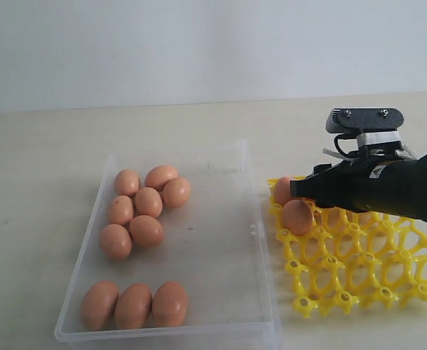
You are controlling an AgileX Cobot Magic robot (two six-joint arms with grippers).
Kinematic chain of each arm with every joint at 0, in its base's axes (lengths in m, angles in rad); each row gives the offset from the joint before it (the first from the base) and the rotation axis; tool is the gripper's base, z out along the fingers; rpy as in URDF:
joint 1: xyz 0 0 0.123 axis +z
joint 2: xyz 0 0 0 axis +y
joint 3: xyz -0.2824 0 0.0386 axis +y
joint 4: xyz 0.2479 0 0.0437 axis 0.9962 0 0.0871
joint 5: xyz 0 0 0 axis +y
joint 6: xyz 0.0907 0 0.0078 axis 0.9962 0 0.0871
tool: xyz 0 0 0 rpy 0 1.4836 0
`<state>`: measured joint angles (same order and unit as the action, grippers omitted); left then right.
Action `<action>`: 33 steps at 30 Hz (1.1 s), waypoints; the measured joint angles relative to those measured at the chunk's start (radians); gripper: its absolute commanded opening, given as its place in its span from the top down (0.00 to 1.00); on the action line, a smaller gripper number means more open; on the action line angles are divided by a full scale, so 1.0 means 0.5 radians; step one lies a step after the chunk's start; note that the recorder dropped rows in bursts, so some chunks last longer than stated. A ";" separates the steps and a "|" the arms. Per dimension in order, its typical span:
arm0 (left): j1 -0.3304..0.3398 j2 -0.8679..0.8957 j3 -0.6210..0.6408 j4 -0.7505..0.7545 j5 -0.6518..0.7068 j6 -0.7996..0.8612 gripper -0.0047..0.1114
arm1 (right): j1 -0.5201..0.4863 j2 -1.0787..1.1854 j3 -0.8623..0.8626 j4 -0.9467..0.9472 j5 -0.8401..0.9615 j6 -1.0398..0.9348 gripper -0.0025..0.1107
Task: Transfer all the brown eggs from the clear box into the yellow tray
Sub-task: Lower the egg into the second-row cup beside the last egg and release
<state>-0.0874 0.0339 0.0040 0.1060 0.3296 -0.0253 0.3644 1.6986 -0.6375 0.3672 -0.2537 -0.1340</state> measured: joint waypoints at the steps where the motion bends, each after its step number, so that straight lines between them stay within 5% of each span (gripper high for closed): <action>1: 0.000 0.000 0.000 0.000 0.000 0.000 0.96 | 0.000 0.007 0.000 0.000 0.000 0.000 0.98; 33: 0.000 0.000 0.000 0.000 0.000 0.000 0.96 | 0.000 0.069 0.000 -0.013 0.112 -0.034 0.98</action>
<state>-0.0874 0.0339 0.0040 0.1060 0.3296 -0.0253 0.3644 1.7332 -0.6375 0.3606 -0.1979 -0.1511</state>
